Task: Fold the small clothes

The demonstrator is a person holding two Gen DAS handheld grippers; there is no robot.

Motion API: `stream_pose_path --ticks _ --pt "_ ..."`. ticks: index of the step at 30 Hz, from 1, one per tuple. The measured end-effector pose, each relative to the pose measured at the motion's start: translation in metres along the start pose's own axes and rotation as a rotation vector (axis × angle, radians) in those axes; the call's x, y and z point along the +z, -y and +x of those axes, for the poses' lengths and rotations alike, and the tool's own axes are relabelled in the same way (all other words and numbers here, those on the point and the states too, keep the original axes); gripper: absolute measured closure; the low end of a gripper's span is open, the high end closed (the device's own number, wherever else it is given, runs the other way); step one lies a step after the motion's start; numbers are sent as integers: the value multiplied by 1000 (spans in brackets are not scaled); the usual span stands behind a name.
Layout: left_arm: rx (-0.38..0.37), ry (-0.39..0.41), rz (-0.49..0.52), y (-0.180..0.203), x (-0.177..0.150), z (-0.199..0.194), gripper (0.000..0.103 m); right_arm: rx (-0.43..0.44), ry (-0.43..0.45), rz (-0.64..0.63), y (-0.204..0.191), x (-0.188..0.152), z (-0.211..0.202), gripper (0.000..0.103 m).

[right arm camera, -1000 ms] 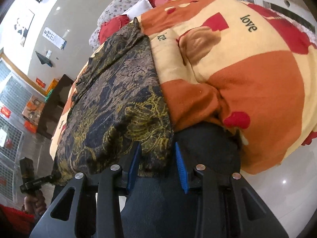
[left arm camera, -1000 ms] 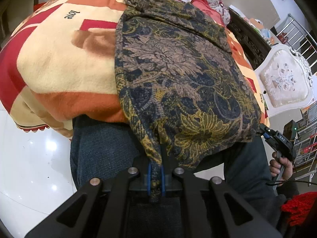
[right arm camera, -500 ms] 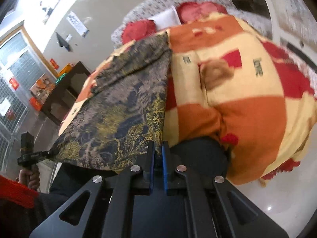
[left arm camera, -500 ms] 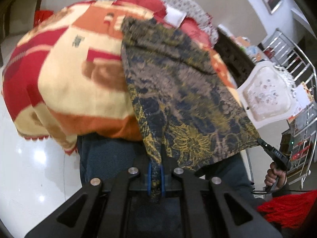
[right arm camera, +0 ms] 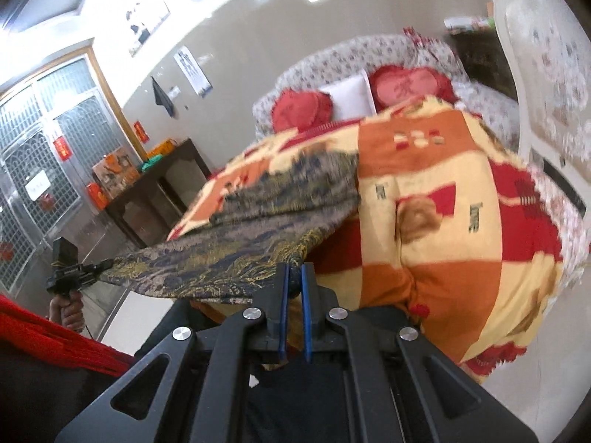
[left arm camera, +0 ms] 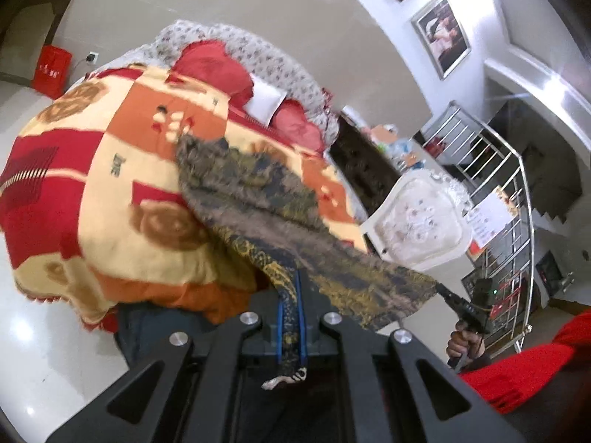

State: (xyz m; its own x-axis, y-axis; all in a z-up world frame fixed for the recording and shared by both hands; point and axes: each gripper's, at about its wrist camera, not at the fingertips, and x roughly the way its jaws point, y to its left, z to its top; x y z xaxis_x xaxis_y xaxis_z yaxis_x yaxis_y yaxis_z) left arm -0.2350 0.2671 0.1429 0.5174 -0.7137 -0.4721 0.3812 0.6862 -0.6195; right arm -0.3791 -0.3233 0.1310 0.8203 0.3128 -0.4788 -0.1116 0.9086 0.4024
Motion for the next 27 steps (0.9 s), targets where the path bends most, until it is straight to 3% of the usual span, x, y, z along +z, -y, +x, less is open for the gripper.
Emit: stream_pose_path --ticks 4,8,16,20,23,27 --pt "90 7 -39 -17 23 28 97 -16 13 -24 5 20 23 95" --pt "184 25 -63 -41 52 77 97 -61 20 -28 15 53 81 95" --pt "303 88 -4 -80 157 186 97 -179 60 -69 46 133 209 95" --pt "381 70 48 -98 207 245 97 -232 41 -67 66 170 280 95" --pt "430 39 33 -121 234 284 97 -259 15 -48 78 190 324 95" --pt "495 -23 20 -148 247 329 97 -290 -37 -9 93 196 368 95"
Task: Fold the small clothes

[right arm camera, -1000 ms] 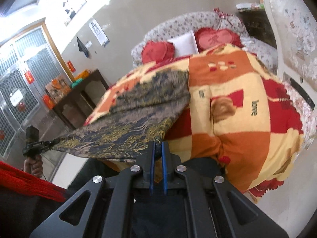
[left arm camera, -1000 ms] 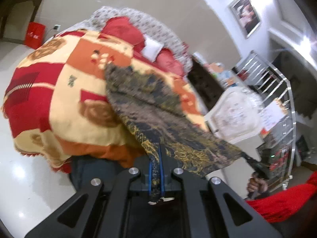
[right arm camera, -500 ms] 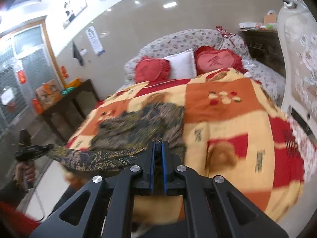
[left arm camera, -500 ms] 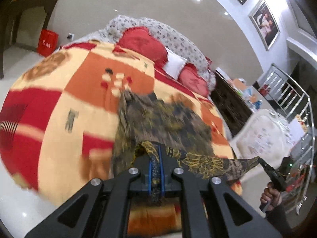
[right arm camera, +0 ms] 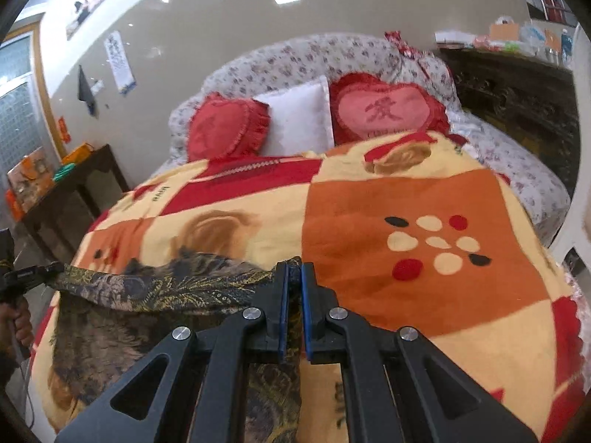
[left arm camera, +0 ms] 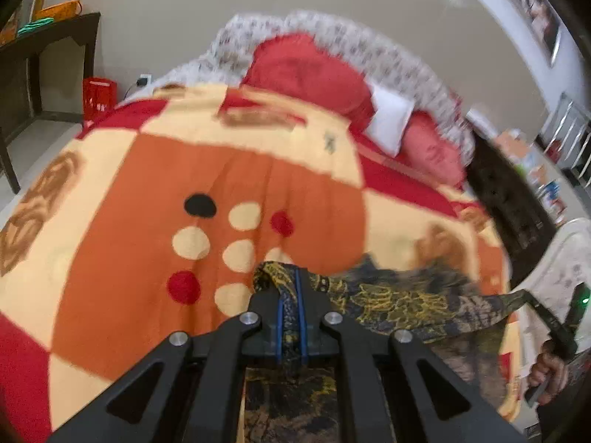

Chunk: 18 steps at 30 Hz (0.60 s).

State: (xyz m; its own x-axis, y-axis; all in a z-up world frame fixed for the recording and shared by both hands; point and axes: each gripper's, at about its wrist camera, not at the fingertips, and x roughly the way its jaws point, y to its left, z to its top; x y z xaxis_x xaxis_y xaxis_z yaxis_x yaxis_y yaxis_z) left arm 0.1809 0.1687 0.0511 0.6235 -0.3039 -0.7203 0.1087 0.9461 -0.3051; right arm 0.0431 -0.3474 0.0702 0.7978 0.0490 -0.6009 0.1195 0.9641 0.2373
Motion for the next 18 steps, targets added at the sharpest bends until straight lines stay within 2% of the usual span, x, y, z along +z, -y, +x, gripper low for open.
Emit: stream_pose_path --ticks 3,5,8,11,13,14,15,18 --pt "75 -83 15 -1 -9 45 93 -31 -60 26 8 -8 31 95" --pt "105 -99 29 -1 -17 55 93 -37 -103 46 14 -15 49 95" --pt "89 -108 27 -3 -18 58 86 -19 -142 111 24 -19 59 94" --pt "53 -108 40 -7 -13 47 82 41 -114 166 32 -14 45 91" --pt "68 -93 40 -12 -8 32 60 48 -80 157 31 -6 31 88" --pt "105 -53 37 -17 -6 20 40 48 -57 148 31 -2 21 87" --pt "132 -11 33 -18 -1 9 34 45 -41 142 31 1 13 85" --pt "199 44 -2 -24 -2 -18 34 37 -1 132 29 6 -7 84"
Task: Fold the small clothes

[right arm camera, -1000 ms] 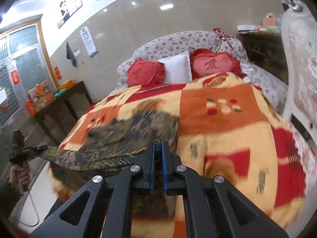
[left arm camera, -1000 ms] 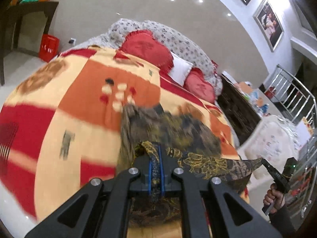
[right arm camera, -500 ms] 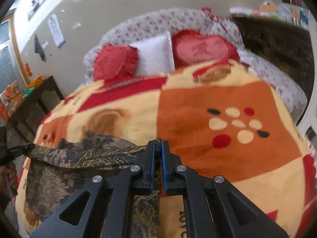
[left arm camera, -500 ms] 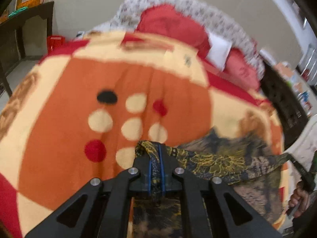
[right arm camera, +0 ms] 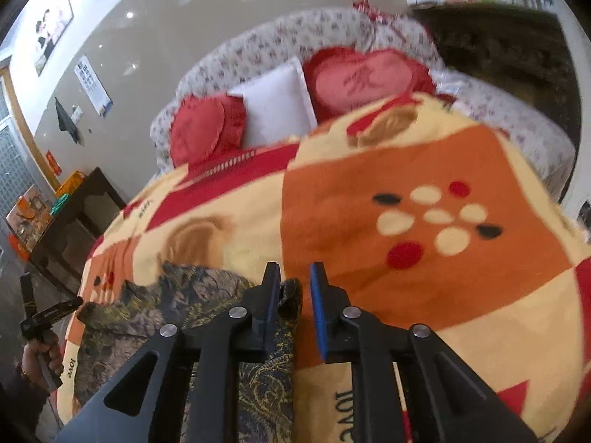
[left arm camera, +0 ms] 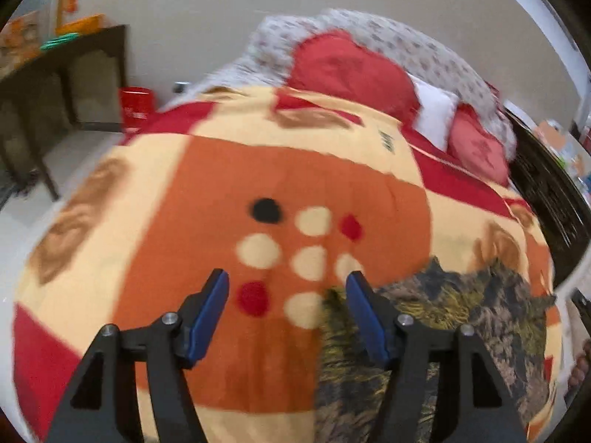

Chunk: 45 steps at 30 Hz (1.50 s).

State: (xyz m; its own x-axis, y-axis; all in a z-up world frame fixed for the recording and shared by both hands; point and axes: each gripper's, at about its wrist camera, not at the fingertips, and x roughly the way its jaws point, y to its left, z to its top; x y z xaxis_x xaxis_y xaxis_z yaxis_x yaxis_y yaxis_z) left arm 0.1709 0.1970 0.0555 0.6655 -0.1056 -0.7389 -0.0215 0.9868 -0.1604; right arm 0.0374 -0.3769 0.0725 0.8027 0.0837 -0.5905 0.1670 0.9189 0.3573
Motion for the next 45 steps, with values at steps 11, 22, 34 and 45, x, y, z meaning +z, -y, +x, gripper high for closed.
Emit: stream_pose_path --ticks 11,22,34,45 --pt "-9 -95 331 131 -86 23 52 -96 -158 -248 -88 -56 59 83" --pt "-5 -171 191 119 -49 63 48 -141 -234 -277 -91 -64 98 83" --pt "58 22 45 82 6 36 48 -108 -95 -84 -58 -1 82 83" --pt "55 -60 173 136 -41 94 35 -320 -151 -149 -99 -39 126 76"
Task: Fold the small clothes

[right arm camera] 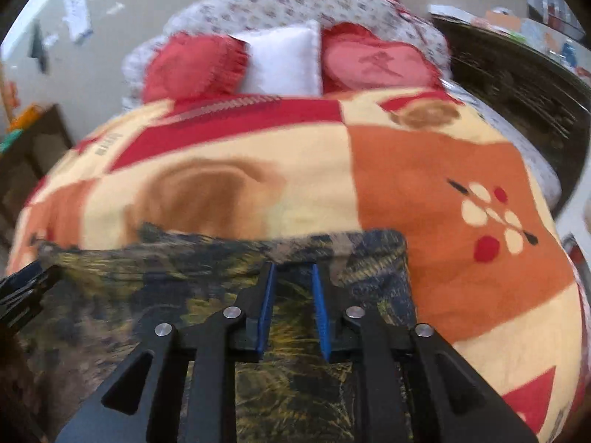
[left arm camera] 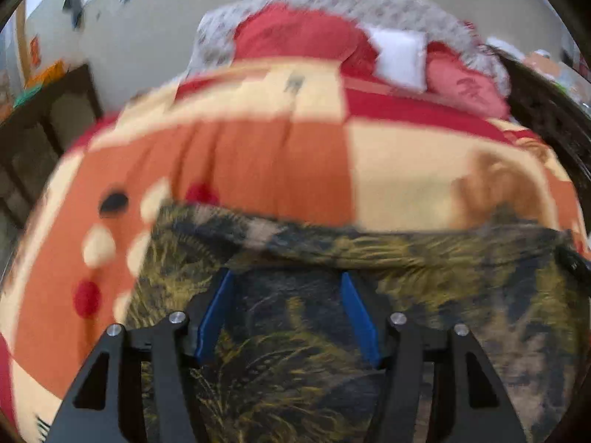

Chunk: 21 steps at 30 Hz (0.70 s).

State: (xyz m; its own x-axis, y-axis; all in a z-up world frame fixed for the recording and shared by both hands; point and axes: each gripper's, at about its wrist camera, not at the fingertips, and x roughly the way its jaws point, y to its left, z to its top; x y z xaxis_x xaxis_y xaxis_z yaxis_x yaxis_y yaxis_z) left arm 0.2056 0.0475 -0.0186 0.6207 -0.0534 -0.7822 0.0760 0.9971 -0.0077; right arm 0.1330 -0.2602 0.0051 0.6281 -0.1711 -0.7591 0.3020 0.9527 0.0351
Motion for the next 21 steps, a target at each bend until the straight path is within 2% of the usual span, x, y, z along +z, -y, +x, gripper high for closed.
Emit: stream_pose_path --ticks 2,7,21 --pt "-54 32 -48 -9 -7 0 35 -11 60 -41 -1 -12 4 72" --pt "-32 34 -34 -5 -6 3 33 -105 89 -115 -18 -17 6 70" --pt "-31 30 -36 -6 -6 6 30 -94 99 -104 -14 -18 7 70"
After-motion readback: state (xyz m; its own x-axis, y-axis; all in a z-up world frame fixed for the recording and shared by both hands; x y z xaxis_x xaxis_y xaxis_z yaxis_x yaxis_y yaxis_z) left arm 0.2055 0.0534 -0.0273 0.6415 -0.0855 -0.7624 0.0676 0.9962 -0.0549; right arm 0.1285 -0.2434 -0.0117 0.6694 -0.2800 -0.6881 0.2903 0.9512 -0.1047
